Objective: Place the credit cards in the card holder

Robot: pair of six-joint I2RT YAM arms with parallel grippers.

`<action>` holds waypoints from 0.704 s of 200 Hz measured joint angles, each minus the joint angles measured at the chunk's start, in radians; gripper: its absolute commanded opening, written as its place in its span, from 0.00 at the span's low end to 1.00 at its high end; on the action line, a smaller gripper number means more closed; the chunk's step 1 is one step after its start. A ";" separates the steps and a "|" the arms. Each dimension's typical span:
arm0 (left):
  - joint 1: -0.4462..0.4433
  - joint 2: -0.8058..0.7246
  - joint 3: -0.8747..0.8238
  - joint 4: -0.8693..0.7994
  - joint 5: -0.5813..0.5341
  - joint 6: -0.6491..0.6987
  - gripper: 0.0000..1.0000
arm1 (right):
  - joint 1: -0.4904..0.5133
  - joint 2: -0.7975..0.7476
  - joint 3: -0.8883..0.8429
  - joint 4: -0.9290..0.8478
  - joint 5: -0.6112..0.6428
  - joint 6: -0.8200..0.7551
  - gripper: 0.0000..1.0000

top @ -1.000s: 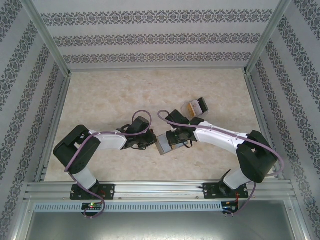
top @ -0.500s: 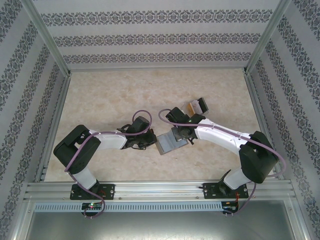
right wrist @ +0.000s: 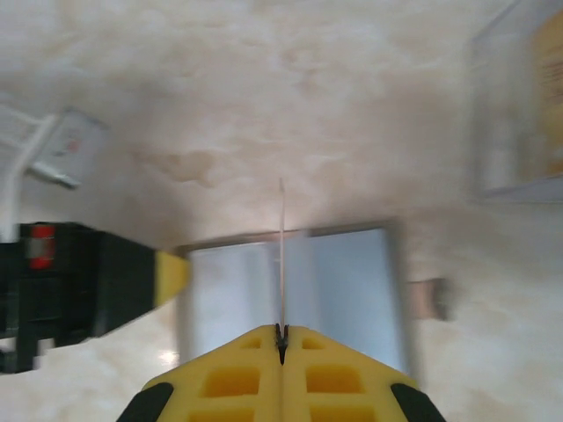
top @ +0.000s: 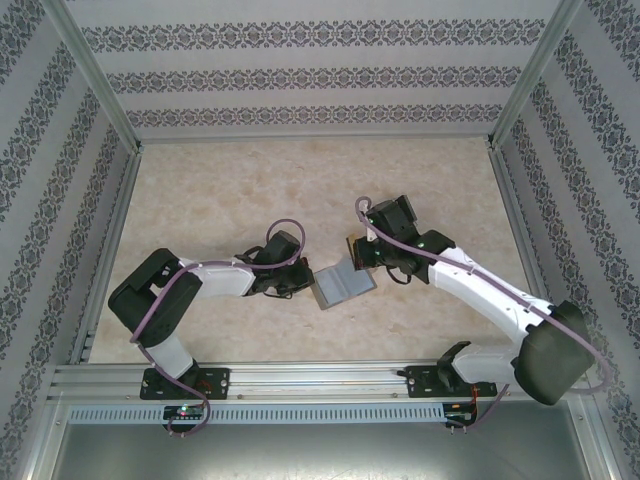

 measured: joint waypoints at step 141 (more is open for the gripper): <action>0.004 0.137 0.275 -0.224 -0.038 0.277 0.24 | -0.254 0.116 -0.312 0.344 -0.369 0.149 0.00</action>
